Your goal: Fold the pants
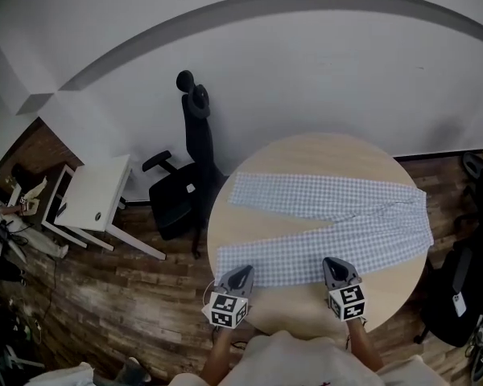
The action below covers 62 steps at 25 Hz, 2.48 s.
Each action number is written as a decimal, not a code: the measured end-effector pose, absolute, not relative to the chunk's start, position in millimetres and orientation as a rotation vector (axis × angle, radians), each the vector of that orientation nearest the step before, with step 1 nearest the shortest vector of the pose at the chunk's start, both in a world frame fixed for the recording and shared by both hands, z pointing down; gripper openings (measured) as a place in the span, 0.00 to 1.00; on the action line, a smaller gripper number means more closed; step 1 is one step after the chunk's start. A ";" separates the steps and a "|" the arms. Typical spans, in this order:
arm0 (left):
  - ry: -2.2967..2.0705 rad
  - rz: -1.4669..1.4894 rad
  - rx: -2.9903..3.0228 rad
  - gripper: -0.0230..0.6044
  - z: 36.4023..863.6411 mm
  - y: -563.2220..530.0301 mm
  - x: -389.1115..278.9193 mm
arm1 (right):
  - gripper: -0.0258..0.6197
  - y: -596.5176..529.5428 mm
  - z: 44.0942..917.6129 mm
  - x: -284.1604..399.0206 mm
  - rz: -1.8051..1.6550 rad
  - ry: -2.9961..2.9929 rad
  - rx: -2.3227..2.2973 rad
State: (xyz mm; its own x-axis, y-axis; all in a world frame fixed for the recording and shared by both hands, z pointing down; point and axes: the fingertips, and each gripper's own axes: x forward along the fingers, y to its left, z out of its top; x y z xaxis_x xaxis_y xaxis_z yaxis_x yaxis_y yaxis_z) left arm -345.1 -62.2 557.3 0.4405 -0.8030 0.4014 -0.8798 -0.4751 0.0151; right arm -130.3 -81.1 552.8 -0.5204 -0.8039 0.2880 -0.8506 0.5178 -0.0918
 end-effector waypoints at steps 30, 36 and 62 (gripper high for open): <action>-1.184 0.705 2.620 0.10 608.0 -266.8 -471.5 | 0.09 -254.8 564.0 -223.7 0.194 -2.378 1.378; -1.110 0.861 2.694 0.10 616.7 -337.8 -477.8 | 0.09 -315.6 579.1 -235.8 0.159 -2.346 1.307; -0.402 1.875 2.720 0.11 736.0 -543.2 -475.5 | 0.09 -502.2 730.6 -240.7 -0.099 -1.915 0.584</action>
State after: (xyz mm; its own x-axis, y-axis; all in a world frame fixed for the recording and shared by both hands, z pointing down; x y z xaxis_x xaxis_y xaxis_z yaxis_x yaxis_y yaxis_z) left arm -475.5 -543.2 736.0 0.3420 -0.3002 0.8904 -0.0915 -0.9537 -0.2864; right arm -240.7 -502.2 730.6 -0.2997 -0.4399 0.8466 -0.3506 0.8760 0.3311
